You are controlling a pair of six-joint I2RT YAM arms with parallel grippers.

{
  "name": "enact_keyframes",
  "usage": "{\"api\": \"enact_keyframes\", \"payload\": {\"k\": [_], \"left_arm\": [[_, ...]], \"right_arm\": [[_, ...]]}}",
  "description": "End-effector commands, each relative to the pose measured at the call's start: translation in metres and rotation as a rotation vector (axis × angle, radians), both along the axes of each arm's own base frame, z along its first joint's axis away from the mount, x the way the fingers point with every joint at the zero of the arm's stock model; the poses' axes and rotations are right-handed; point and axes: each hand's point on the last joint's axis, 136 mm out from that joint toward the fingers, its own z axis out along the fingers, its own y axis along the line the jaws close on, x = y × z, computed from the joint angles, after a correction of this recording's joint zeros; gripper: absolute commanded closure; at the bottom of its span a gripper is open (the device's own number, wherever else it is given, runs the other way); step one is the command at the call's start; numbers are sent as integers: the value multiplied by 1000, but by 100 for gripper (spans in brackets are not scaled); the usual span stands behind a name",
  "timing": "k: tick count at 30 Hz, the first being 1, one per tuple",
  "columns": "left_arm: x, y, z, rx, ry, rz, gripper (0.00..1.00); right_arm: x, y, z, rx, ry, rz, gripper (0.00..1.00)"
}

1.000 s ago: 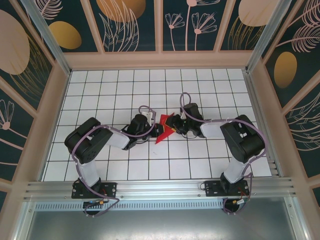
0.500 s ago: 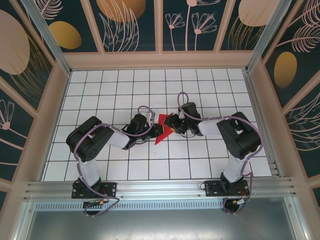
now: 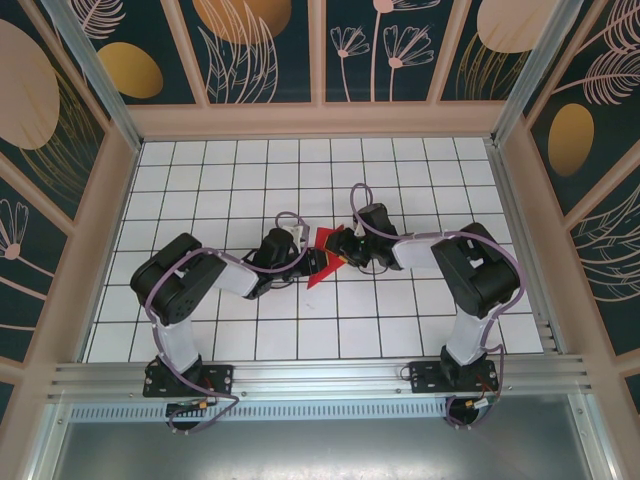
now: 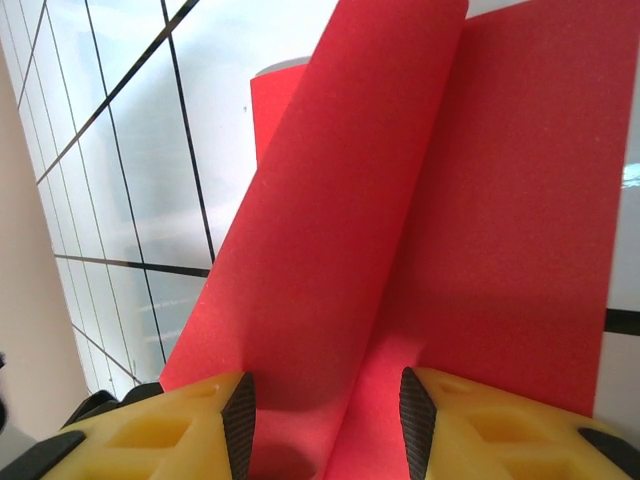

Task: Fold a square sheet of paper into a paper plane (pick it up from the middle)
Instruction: Fourth fold the wing at the center of the table.

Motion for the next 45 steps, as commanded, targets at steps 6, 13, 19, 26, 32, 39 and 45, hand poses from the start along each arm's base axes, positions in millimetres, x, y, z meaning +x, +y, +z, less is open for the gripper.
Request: {"api": "enact_keyframes", "payload": {"k": [6,13,19,26,32,39,45], "left_arm": [[0,9,7,40,-50,-4,69],[-4,13,-8,80,-23,-7,68],[-6,4,-5,44,-19,-47,75],[-8,0,-7,33,-9,-67,84],[-4,4,4,36,-40,-44,78],[0,23,23,103,-99,22,66],[-3,29,40,80,-143,44,65]], "right_arm": [[-3,-9,-30,-103,81,-37,54],[-4,-12,-35,-121,106,-50,54],[-5,-12,-38,-125,118,-54,54],[-6,-14,-42,-146,128,-57,54],[-8,-17,-50,-205,138,-64,54],[-9,-25,-60,-270,171,-97,53],[-10,-27,-68,-305,216,-129,52]]}}
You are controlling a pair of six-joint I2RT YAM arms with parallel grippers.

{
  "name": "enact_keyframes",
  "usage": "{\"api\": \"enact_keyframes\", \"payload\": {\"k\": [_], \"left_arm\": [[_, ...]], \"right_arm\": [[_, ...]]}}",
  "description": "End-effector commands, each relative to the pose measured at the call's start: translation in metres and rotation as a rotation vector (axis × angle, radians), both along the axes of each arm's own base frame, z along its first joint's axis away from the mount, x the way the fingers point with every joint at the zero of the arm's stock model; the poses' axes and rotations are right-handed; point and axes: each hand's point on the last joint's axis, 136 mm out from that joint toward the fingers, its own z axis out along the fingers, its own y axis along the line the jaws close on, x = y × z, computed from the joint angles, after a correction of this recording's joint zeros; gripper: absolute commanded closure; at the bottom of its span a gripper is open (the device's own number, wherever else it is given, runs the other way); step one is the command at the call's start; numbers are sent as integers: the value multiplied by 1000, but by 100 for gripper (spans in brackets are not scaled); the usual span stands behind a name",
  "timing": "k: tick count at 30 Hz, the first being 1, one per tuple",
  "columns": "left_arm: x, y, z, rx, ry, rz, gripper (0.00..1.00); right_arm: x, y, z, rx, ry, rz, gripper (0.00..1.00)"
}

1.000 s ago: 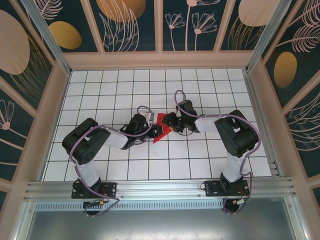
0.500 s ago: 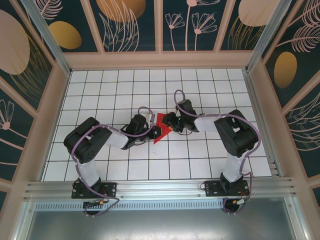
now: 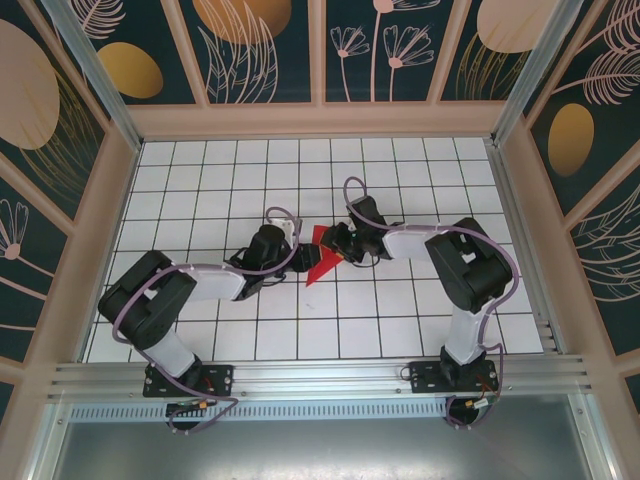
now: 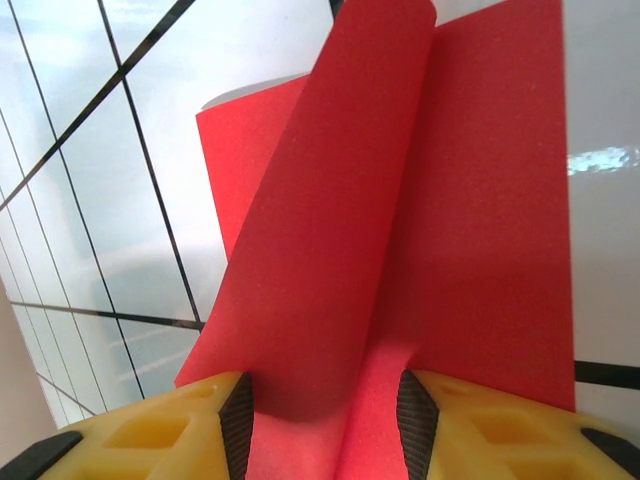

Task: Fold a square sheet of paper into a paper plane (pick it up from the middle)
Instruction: Fourth fold the wing at the center of the table.

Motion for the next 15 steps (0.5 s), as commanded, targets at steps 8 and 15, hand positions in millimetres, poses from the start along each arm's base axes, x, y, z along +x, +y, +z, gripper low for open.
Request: {"api": "enact_keyframes", "payload": {"k": [8,15], "left_arm": [[-9,-12,3,-78,10,-74,63],[-4,-17,-7,-50,40,-85,64]], "right_arm": [[-27,-39,-68,-248,184,-93,45],[-29,-41,-72,-268,205,-101,43]]}}
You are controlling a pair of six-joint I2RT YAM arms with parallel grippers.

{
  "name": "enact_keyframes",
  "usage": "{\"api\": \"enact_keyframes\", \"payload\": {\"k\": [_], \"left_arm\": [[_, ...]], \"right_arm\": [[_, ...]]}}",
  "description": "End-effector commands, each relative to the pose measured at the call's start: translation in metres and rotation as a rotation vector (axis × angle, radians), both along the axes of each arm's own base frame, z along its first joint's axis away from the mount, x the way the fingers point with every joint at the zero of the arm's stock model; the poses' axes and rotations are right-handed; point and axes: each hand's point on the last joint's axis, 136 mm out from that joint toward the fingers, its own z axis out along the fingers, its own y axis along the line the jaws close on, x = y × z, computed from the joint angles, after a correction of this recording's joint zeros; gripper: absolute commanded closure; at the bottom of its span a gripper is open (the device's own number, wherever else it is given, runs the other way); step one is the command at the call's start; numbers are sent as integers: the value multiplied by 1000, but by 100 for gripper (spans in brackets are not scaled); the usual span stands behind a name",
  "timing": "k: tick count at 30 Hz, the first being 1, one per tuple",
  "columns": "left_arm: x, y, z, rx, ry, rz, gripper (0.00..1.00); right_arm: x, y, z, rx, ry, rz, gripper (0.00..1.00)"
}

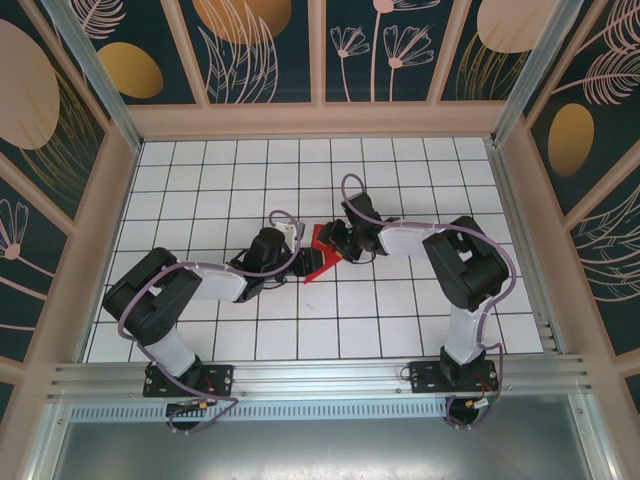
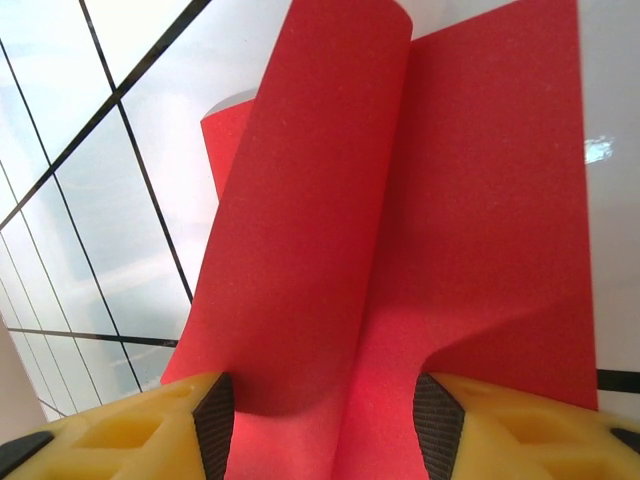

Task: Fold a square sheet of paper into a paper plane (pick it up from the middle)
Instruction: Fourth fold the wing at the center of the table.

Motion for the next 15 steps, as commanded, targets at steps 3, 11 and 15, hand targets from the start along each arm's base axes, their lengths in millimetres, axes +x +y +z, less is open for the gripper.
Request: {"api": "enact_keyframes", "payload": {"k": [3,11,15], "left_arm": [[8,-7,-7,19,28,-12,66],[21,2,-25,138,55,50,70],[24,8,-30,169,64,82,72]], "right_arm": [[-34,-45,-75,-242,187,-60,43],[-34,-44,-75,-245,190,-57,42],[-35,-44,-76,-247,194,-53,42]]}}
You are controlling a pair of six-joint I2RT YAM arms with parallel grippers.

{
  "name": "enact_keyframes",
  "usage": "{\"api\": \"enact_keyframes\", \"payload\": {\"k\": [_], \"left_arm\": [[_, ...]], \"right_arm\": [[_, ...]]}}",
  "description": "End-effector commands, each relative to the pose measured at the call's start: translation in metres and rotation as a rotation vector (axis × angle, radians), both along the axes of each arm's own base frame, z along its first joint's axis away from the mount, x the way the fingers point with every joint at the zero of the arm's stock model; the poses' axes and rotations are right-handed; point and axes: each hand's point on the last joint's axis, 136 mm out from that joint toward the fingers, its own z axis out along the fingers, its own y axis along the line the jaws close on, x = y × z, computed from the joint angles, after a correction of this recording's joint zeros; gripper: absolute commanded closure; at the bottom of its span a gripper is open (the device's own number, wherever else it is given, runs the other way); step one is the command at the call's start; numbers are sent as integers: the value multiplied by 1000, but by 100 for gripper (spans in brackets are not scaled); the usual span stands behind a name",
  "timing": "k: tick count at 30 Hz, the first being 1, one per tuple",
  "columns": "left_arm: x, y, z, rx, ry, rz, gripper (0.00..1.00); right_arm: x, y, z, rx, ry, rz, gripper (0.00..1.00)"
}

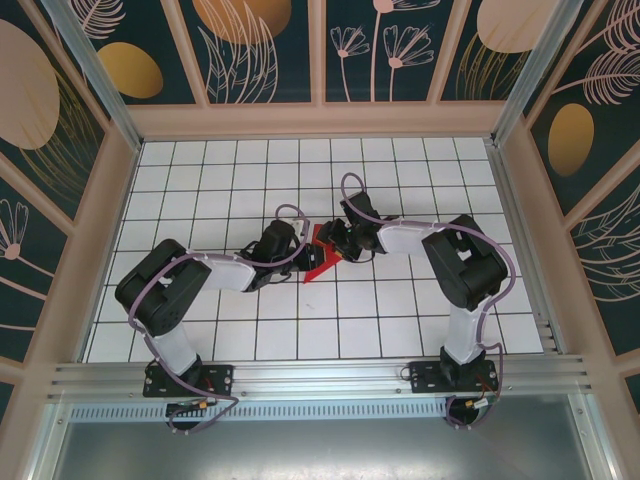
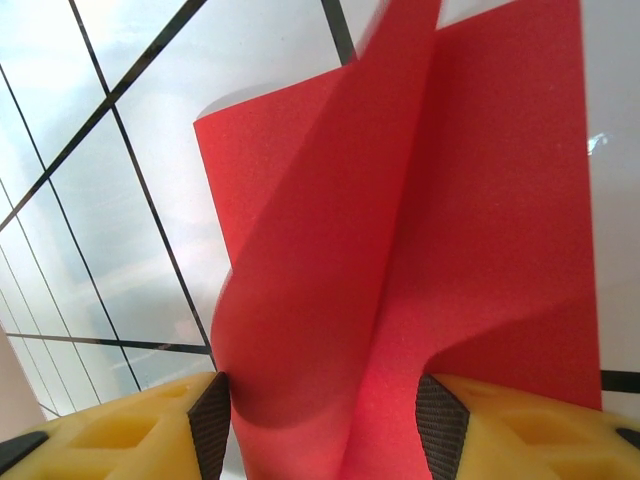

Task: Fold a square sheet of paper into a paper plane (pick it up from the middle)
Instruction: Fourth fold the wing at the center of the table.

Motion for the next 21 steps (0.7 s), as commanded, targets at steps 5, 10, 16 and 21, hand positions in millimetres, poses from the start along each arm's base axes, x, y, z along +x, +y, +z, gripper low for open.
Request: {"api": "enact_keyframes", "payload": {"k": [5,10,16,21], "left_arm": [[6,10,-15,72,30,46,73],[5,11,-19,79,42,49,74],[3,9,-20,73,52,35,78],[2,7,-23,74,61,26,82]], "right_arm": [[-35,-43,-75,-235,169,-36,42],[-34,-42,-72,-234,155,-16,42],[-28,-36,-62,-223,108,24,44],[-24,-32,-56,-208,83,47,48]]}}
